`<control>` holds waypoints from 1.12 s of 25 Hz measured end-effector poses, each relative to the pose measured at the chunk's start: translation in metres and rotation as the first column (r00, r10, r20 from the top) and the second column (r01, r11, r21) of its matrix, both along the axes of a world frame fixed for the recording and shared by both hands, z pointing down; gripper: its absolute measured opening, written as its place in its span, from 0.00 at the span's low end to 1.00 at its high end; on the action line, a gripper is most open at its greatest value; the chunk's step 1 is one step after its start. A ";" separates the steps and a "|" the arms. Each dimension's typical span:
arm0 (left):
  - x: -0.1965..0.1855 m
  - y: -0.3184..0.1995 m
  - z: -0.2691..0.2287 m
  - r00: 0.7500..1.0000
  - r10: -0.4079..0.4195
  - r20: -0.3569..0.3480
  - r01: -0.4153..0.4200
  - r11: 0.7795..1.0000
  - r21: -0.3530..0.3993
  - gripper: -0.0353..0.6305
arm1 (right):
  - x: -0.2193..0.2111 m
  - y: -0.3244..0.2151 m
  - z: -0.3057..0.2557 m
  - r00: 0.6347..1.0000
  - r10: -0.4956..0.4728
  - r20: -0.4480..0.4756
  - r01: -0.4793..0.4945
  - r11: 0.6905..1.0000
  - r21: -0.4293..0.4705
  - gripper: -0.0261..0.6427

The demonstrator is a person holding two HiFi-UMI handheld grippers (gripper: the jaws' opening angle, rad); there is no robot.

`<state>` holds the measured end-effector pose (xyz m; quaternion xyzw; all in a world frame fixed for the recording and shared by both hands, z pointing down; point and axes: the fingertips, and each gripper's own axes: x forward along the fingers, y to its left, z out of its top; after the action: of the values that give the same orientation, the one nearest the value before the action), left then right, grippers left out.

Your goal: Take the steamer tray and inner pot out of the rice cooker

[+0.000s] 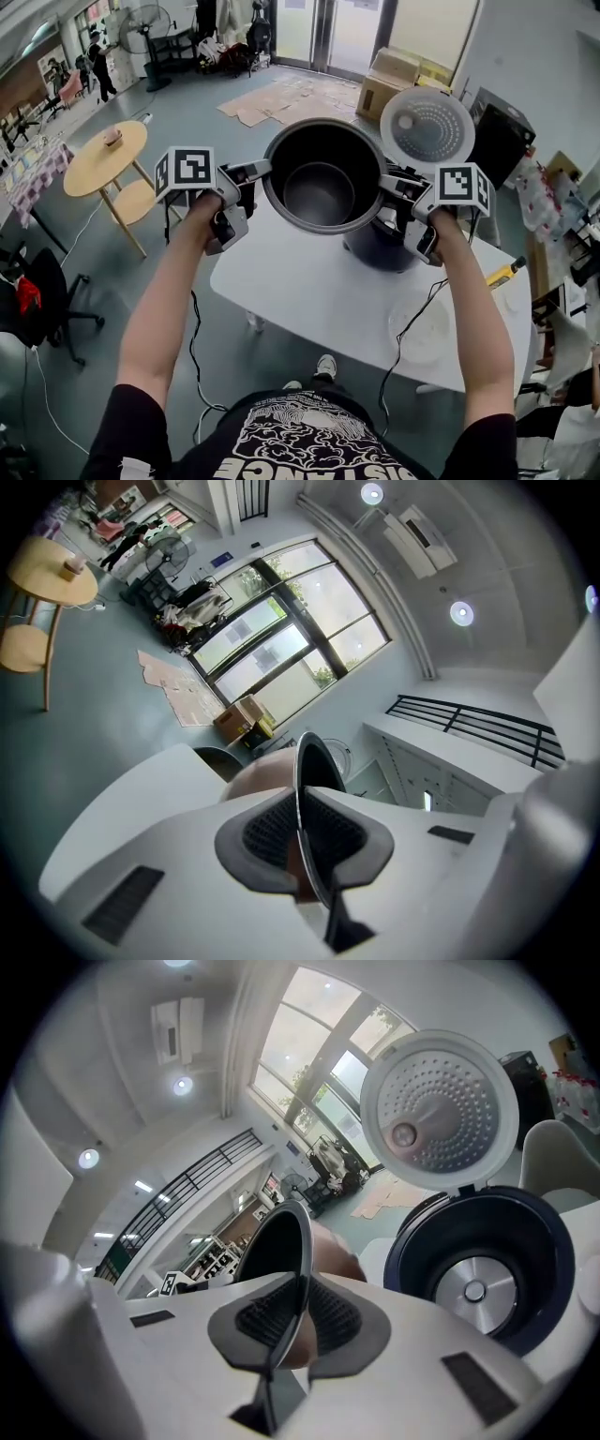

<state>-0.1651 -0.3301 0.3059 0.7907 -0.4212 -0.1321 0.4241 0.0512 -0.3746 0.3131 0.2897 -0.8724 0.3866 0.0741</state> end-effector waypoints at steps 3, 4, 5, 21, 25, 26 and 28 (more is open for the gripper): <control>-0.014 0.010 0.015 0.999 -0.035 0.011 0.036 0.999 -0.035 0.10 | -0.019 0.007 0.016 0.999 -0.025 0.040 0.027 0.998 -0.057 0.12; -0.017 0.013 0.021 0.999 -0.045 0.014 0.045 0.998 -0.049 0.10 | -0.023 0.010 0.023 0.999 -0.030 0.045 0.034 0.997 -0.073 0.12; -0.020 0.017 0.027 0.998 -0.053 0.018 0.054 0.997 -0.064 0.10 | -0.027 0.013 0.030 0.998 -0.035 0.046 0.039 0.995 -0.089 0.12; -0.016 0.080 0.146 0.996 -0.059 0.062 0.076 0.940 -0.332 0.11 | -0.022 0.077 0.151 0.999 -0.036 -0.024 0.027 0.949 -0.315 0.13; -0.016 0.088 0.160 0.995 -0.058 0.075 0.081 0.930 -0.359 0.11 | -0.022 0.085 0.163 0.999 -0.035 -0.034 0.022 0.942 -0.335 0.12; -0.017 0.089 0.162 0.995 -0.058 0.077 0.082 0.928 -0.364 0.11 | -0.022 0.086 0.165 0.999 -0.035 -0.038 0.021 0.941 -0.338 0.13; -0.017 0.091 0.167 0.995 -0.059 0.075 0.083 0.923 -0.376 0.11 | -0.022 0.088 0.169 0.998 -0.036 -0.045 0.018 0.938 -0.345 0.13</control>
<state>-0.1820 -0.2394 0.4731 0.6822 -0.4801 -0.0387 0.5501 0.0291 -0.2868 0.4826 0.2698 -0.7931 0.5247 0.1511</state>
